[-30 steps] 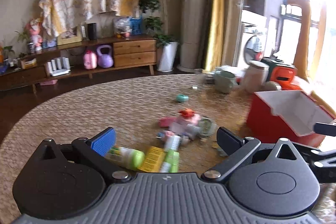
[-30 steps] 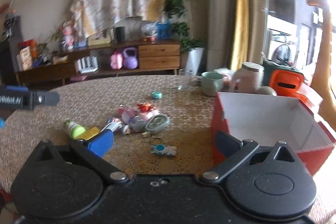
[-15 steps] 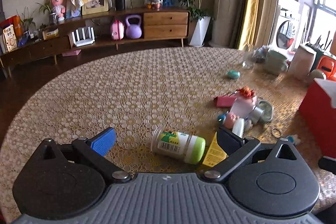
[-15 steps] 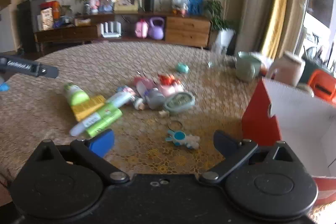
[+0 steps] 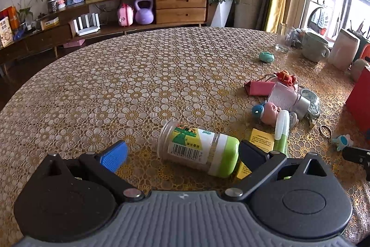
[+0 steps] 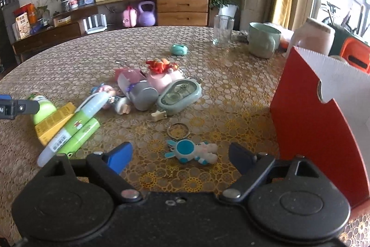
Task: Organize rigid objects
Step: 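Reach the left tool toward the toothpick jar while the right tool approaches the robot keychain, then close the left tool on the toothpick jar while the right tool grasps the robot keychain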
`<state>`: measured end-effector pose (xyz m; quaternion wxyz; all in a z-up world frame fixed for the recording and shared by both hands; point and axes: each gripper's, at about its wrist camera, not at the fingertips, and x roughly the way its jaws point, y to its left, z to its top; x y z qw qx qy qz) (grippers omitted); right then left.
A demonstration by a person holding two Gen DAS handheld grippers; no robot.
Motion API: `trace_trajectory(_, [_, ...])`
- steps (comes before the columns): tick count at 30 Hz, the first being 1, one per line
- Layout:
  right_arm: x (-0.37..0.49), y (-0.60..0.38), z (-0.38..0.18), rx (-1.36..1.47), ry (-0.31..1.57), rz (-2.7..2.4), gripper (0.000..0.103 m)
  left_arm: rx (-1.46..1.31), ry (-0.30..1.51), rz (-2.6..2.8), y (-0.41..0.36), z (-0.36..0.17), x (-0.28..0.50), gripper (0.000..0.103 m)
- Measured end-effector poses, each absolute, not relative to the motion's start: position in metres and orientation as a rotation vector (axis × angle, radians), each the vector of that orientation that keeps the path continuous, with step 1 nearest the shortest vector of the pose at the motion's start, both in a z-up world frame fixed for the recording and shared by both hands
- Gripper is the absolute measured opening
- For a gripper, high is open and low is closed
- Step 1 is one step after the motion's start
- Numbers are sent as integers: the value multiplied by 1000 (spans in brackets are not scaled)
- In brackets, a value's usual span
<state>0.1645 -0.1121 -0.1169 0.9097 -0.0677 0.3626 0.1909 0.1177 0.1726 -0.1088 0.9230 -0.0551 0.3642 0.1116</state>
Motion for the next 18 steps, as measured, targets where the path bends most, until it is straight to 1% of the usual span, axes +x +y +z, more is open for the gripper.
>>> trace_trajectory(5, [171, -113, -122, -103, 773, 380, 86, -96, 757, 202, 171, -116, 122, 102])
trace_trajectory(10, [177, -111, -126, -89, 791, 364, 78, -69, 750, 189, 168, -120, 125, 102])
trace_trajectory(14, [176, -110, -129, -86, 797, 357, 73, -91, 746, 173, 169, -119, 125, 94])
trace_trajectory(17, [176, -108, -131, -91, 799, 347, 70, -97, 737, 162, 168, -117, 124, 85])
trace_trajectory(18, [175, -108, -131, -93, 797, 342, 68, -99, 736, 164, 168, -116, 123, 85])
